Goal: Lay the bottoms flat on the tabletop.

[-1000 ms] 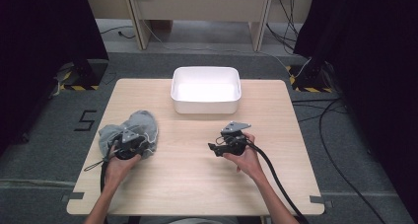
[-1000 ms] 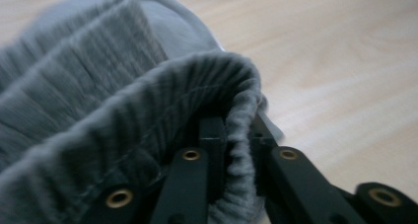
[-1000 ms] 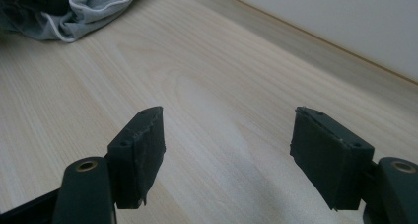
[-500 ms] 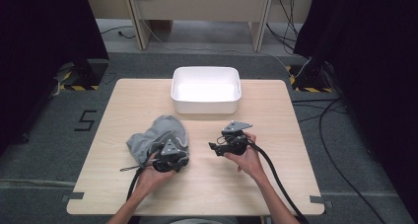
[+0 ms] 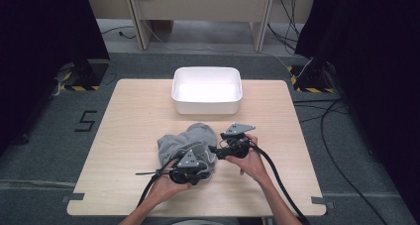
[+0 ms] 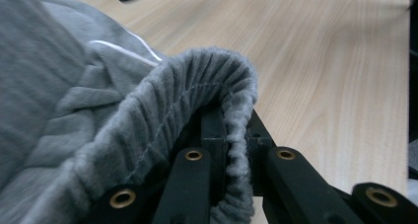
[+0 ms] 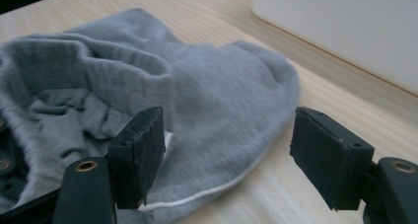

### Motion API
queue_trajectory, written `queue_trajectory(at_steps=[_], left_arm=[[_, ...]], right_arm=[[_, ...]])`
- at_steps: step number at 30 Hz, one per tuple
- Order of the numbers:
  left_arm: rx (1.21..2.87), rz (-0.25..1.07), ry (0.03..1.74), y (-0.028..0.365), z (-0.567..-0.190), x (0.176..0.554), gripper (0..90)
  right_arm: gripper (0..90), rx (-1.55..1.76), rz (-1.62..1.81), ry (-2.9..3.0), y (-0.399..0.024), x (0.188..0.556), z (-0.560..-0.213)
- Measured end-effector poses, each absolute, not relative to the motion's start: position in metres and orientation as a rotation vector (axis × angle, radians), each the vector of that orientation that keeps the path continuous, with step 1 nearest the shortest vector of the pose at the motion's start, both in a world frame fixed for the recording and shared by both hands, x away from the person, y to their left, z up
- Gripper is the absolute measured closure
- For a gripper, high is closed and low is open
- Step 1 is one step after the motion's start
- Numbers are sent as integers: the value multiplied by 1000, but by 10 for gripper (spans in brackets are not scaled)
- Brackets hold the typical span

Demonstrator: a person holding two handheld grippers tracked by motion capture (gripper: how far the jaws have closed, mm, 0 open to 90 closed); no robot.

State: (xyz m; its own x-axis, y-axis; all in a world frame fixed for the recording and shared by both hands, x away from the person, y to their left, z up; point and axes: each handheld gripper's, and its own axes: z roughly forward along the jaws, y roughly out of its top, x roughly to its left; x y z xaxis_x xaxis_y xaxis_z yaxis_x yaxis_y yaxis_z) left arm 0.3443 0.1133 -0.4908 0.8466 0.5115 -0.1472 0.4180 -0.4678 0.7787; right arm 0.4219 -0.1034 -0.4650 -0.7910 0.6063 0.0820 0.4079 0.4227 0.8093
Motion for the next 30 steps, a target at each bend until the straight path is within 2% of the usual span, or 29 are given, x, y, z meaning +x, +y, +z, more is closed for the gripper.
queue_trajectory(at_steps=[9,11,13,17,23,30], left_arm=[[2108,129,669,127,-486,339,833],[2109,128,665,128,-485,339,833],[2106,132,668,130,-485,339,833],[2091,145,669,143,-478,337,834],[2020,175,705,178,-458,331,835],[1923,246,737,217,-426,330,834]], right_arm=[[331,733,1334,2544,-66,420,-465],[419,696,1333,2572,-57,423,-469],[606,694,1354,2611,-51,429,-476],[803,665,1414,2609,-58,433,-474],[838,654,1412,2510,-85,426,-441],[842,729,1386,2341,-135,423,-396]])
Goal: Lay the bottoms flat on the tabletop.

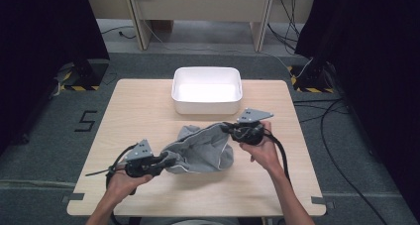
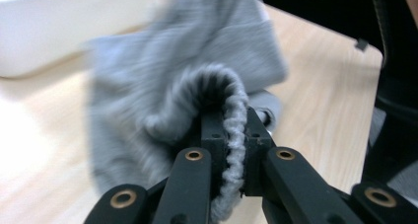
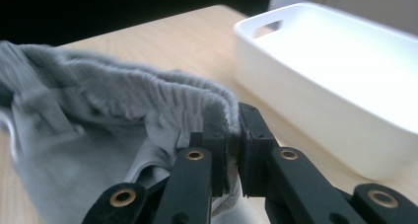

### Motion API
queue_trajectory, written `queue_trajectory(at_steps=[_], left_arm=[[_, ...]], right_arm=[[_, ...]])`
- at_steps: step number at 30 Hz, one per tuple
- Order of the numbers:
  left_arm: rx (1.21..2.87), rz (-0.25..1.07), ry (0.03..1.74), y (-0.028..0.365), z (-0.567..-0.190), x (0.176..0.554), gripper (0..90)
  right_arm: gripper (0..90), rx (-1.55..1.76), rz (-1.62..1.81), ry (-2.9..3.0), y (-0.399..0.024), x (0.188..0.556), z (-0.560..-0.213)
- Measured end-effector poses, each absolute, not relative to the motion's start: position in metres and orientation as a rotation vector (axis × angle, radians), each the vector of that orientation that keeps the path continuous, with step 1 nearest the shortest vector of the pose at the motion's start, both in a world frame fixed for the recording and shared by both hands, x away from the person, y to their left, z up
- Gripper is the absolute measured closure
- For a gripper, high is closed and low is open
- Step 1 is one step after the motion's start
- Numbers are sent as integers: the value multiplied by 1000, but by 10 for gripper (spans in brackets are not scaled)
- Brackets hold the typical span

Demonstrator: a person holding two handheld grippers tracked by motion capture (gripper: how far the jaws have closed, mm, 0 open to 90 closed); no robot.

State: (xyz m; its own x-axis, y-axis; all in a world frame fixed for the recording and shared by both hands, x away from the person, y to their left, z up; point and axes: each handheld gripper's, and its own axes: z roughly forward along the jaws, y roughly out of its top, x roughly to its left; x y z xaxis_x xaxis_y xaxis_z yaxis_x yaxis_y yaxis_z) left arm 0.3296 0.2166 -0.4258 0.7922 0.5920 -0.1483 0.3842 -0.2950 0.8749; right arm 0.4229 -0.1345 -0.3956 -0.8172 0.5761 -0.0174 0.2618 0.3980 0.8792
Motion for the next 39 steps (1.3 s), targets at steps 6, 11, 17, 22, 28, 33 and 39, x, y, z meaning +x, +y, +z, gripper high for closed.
queue_trajectory(at_steps=[6,11,17,22,28,33,39], left_arm=[[1863,226,658,226,-388,328,833],[1916,250,643,224,-371,335,823],[2023,201,670,223,-393,364,761],[2086,142,705,225,-417,379,637],[2056,156,832,242,-426,388,505],[2024,99,955,236,-443,384,356],[1922,24,1071,228,-463,373,287]], right_arm=[[842,695,1439,2322,-160,405,-361],[843,657,1438,2292,-168,393,-342],[842,718,1342,2322,-162,409,-359],[840,816,1278,2393,-156,442,-388],[836,911,1190,2437,-157,465,-416],[832,932,1186,2434,-158,467,-422],[824,937,1197,2420,-163,462,-422]])
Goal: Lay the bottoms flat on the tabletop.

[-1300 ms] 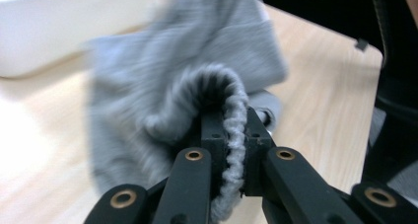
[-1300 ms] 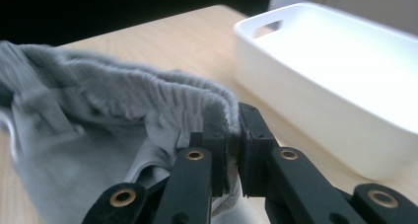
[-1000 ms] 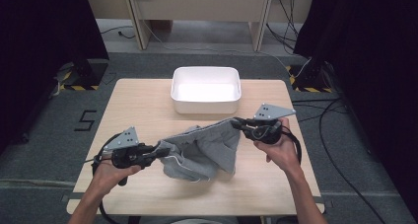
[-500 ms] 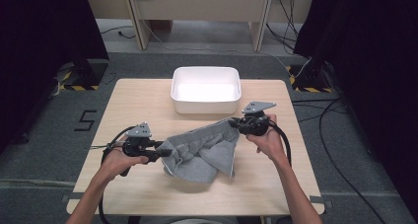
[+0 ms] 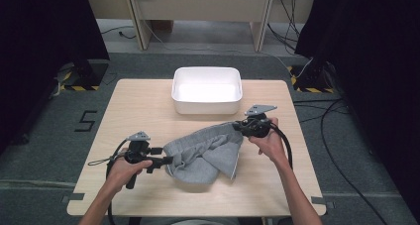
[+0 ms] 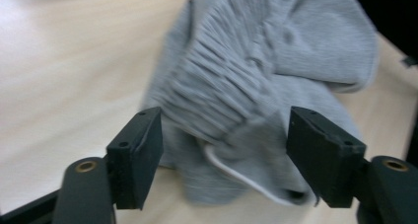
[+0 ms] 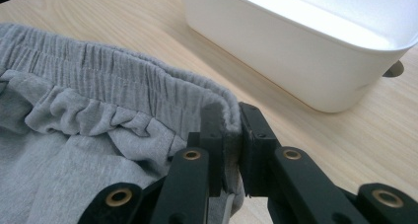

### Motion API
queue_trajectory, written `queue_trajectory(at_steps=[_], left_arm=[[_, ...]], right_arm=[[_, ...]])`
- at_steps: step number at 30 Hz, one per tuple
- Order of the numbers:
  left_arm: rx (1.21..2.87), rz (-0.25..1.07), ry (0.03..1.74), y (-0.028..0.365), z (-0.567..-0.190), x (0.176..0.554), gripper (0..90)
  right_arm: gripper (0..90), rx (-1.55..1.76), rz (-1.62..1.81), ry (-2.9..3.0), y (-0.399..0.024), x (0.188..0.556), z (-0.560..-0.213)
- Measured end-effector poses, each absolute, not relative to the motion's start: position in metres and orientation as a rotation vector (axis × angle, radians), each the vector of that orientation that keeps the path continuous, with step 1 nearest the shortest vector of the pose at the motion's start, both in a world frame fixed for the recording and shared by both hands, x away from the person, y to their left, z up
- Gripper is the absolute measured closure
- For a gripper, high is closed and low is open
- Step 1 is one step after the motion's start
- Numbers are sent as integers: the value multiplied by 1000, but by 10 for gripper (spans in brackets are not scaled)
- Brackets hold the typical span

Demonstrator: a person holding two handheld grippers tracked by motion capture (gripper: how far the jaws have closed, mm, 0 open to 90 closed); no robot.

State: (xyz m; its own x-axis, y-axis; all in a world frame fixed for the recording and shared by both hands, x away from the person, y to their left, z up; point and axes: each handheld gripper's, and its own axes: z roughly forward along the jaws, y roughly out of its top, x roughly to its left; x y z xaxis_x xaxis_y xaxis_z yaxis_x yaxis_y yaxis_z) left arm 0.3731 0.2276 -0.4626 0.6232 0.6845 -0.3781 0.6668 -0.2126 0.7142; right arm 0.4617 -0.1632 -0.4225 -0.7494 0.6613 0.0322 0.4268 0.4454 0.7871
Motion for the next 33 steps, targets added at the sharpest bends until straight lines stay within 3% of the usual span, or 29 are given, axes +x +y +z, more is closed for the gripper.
queue_trajectory(at_steps=[4,7,11,14,20,33], left_arm=[[1921,30,1088,217,-470,373,316],[1914,32,1098,214,-477,382,459],[1922,43,1086,213,-484,387,674],[1943,77,1064,212,-483,384,753],[1949,99,1041,215,-480,382,783],[1913,110,1038,216,-477,381,764]], right_arm=[[819,946,1209,2411,-165,460,-425],[788,938,1213,2410,-165,457,-425],[642,960,1191,2414,-165,456,-428],[499,1027,1147,2398,-166,456,-433],[347,1095,1102,2387,-174,445,-440],[300,1211,1166,2404,-180,416,-463]])
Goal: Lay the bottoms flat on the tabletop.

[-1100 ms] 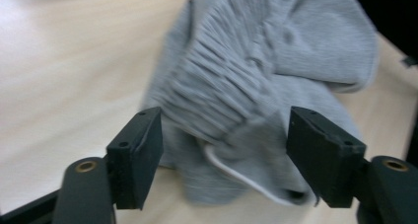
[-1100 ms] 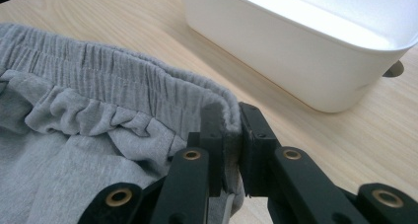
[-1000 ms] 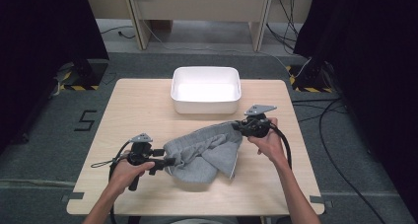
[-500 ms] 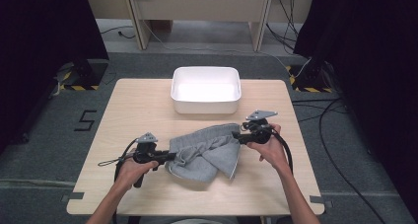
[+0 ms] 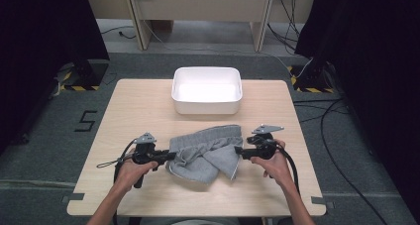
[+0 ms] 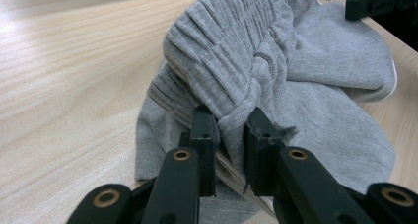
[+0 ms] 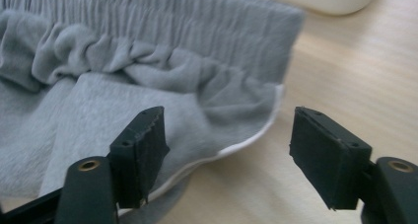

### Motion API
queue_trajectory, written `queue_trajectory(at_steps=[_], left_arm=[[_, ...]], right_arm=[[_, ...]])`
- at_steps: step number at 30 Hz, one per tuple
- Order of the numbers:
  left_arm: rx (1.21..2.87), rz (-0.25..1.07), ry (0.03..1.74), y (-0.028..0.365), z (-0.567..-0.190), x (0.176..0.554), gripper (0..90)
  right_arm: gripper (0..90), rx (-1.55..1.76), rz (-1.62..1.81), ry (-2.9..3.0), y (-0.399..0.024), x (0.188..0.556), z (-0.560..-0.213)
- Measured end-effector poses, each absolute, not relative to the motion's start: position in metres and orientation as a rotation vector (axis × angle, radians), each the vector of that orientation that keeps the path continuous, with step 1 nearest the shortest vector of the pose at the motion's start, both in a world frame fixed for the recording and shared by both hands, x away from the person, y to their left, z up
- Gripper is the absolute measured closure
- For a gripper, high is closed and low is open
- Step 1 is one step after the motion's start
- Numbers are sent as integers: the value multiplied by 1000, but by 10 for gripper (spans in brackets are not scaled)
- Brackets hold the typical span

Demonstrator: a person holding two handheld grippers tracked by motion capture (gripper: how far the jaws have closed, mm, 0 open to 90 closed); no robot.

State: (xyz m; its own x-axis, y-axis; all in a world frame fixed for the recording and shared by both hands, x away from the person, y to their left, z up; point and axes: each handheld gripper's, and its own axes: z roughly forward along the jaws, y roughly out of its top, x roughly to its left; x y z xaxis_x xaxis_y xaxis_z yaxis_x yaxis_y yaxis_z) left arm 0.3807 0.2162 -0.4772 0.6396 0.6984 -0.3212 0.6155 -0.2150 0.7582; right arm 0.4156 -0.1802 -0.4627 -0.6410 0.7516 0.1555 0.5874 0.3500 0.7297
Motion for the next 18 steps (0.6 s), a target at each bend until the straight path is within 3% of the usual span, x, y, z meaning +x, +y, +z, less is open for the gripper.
queue_trajectory(at_steps=[7,8,9,12,14,18], left_arm=[[1903,114,1039,215,-480,379,744],[1901,116,1037,214,-481,379,743],[1903,116,1036,214,-482,378,746],[1902,124,1028,215,-481,378,775],[1902,124,1011,216,-477,376,789],[1893,140,971,222,-463,370,805]], right_arm=[[266,1282,1156,2455,-164,421,-485],[309,1299,1172,2461,-163,423,-488],[435,1300,1200,2466,-162,425,-491],[677,1241,1249,2471,-161,426,-493],[788,1180,1250,2458,-161,424,-489],[858,1069,1262,2429,-165,417,-475]])
